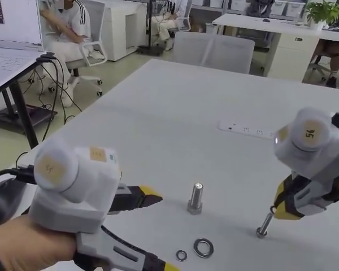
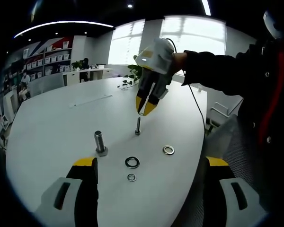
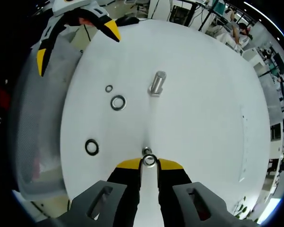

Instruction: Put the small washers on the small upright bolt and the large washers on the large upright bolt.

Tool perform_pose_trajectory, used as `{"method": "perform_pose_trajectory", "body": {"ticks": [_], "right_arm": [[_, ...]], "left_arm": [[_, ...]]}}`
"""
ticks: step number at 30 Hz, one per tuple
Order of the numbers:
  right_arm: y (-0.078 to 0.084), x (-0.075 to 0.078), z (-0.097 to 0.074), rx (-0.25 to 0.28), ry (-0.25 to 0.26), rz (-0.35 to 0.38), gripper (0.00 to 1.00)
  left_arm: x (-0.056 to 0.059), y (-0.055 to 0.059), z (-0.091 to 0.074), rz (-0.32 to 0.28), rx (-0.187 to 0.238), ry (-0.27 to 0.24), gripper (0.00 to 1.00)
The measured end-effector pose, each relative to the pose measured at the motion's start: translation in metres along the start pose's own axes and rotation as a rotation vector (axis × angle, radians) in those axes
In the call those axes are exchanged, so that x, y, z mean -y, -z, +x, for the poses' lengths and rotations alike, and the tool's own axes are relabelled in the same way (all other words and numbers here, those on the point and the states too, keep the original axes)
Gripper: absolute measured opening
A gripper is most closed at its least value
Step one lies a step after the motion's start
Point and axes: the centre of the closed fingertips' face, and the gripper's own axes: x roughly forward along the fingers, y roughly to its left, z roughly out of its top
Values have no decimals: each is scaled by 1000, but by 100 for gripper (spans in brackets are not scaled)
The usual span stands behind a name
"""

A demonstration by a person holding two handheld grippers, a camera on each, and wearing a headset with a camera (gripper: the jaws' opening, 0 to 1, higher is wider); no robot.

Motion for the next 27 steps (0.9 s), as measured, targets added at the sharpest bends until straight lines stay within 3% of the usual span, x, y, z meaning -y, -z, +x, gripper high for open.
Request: {"method": "perform_pose_trajectory", "body": {"ticks": [27], "right_arm": [[6,3,19,-25,-37,-3,14]], "left_arm": [[-5,5,0,-19,-2,-8,92]]}}
